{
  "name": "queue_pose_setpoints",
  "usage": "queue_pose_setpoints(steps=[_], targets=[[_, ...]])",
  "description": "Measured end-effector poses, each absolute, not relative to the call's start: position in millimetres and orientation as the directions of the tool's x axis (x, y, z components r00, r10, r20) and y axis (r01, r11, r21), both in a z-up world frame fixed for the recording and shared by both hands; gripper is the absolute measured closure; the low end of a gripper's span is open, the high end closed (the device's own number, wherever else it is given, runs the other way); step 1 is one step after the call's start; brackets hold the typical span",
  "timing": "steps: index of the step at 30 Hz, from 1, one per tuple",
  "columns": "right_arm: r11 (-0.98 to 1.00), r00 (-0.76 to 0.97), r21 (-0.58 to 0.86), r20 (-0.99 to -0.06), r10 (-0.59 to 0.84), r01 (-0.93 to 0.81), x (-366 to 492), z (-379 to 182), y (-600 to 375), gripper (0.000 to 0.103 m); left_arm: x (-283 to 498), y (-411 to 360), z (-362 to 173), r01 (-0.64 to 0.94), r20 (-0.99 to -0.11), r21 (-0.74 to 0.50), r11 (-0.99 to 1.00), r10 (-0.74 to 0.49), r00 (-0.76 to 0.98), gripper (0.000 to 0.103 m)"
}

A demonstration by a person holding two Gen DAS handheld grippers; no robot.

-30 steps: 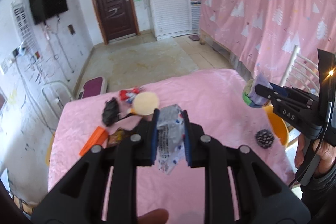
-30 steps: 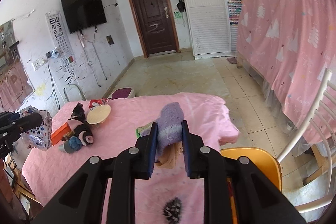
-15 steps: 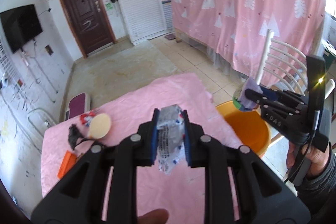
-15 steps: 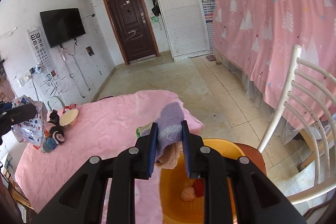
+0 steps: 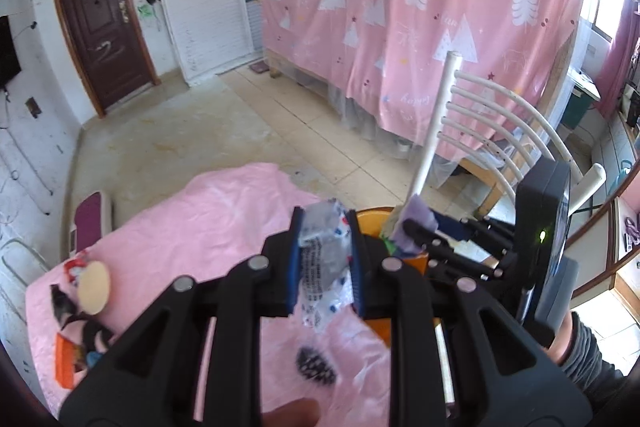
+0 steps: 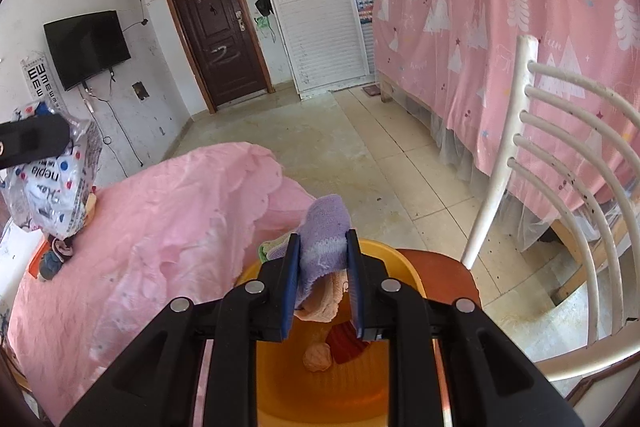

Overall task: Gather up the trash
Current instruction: 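Lower the lavender sock into the orange basin and open the right tool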

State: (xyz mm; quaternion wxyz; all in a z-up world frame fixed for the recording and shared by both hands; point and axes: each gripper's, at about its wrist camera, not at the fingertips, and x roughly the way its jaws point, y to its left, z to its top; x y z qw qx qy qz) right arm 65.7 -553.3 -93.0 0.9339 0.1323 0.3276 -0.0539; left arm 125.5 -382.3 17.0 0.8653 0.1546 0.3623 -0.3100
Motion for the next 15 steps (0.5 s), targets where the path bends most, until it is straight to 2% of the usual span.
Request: queue_pose_setpoints(steps=[10, 13, 15], targets=[[0.952, 0.756, 0.219, -0.654, -0.018, 0.213, 69, -112, -570, 0.091, 137, -412, 0, 0.663, -0.747, 0.008, 0.748, -0.437, 0.501, 0.082], [0.954, 0.753, 0.212, -0.657, -0.022, 0.213, 70, -111, -568, 0.091, 138, -414, -2, 0.667, -0.750, -0.001, 0.745, -0.442, 0.492, 0.067], [0.956, 0.753, 0.203, -0.657, -0.028, 0.213, 70, -109, -567, 0.091, 138, -416, -2, 0.669, -0.750, -0.003, 0.743, -0.444, 0.491, 0.063]])
